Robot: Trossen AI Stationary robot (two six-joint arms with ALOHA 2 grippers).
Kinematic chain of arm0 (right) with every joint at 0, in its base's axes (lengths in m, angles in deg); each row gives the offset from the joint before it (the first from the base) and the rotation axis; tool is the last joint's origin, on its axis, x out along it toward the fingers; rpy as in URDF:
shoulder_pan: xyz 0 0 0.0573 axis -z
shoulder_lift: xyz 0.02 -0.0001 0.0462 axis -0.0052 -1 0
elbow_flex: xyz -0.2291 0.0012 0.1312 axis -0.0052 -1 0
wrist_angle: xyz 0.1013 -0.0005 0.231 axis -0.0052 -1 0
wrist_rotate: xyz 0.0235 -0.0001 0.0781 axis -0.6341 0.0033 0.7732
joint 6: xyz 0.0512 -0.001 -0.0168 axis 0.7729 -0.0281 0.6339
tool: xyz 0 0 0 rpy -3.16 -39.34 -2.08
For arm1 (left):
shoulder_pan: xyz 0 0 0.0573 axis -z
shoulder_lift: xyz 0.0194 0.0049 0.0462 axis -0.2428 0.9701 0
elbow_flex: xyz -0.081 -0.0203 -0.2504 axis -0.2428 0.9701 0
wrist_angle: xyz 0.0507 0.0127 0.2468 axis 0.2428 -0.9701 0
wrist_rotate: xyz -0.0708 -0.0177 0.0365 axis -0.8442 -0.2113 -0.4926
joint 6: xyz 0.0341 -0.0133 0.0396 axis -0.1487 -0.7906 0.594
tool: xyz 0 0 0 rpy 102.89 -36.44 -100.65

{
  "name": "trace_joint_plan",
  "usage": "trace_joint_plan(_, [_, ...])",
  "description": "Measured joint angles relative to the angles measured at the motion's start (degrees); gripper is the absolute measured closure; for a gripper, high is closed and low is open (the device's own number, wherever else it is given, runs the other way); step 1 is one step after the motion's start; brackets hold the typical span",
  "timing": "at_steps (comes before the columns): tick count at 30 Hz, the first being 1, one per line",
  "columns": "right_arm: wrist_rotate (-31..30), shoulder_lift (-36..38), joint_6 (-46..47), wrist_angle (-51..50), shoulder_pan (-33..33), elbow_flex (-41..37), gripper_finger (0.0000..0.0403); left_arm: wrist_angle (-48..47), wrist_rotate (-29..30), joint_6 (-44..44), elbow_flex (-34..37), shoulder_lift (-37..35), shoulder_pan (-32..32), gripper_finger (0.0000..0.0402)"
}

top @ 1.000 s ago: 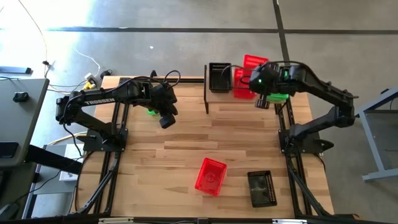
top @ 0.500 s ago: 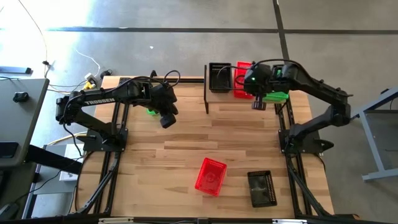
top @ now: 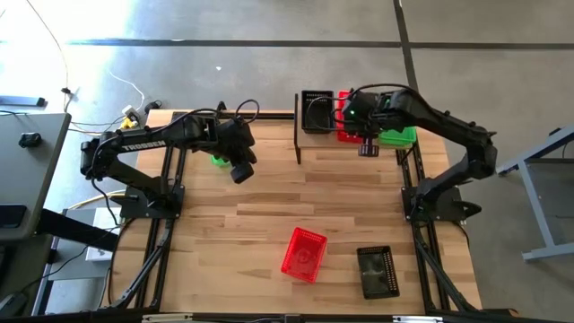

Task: Stack baskets on shelf by color
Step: Stack the red bin on top of the red bin on the shelf

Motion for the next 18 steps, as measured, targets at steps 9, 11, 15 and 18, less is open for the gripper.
trace_joint_plan(9, [0.45, -1.43, -0.59, -2.08, 1.73, 0.0, 0.04, -0.02, -0.01, 0.09, 0.01, 0.0, -2.31, 0.0294])
trace_joint_plan(11, [-0.03, -1.43, -1.54, -2.18, 1.73, 0.0, 0.0394, -0.02, 0.0, 0.09, 0.01, 0.0, -2.83, 0.0294])
trace_joint_plan(15, [-2.22, -1.43, -4.72, -2.36, 1.73, 0.0, 0.0376, -0.02, 0.0, 0.09, 0.01, 0.0, -3.81, 0.0294])
trace_joint_plan(18, [-2.36, -1.43, -6.93, -2.29, 1.73, 0.0, 0.0357, -0.02, 0.0, 0.09, 0.0, 0.0, -4.22, 0.0294])
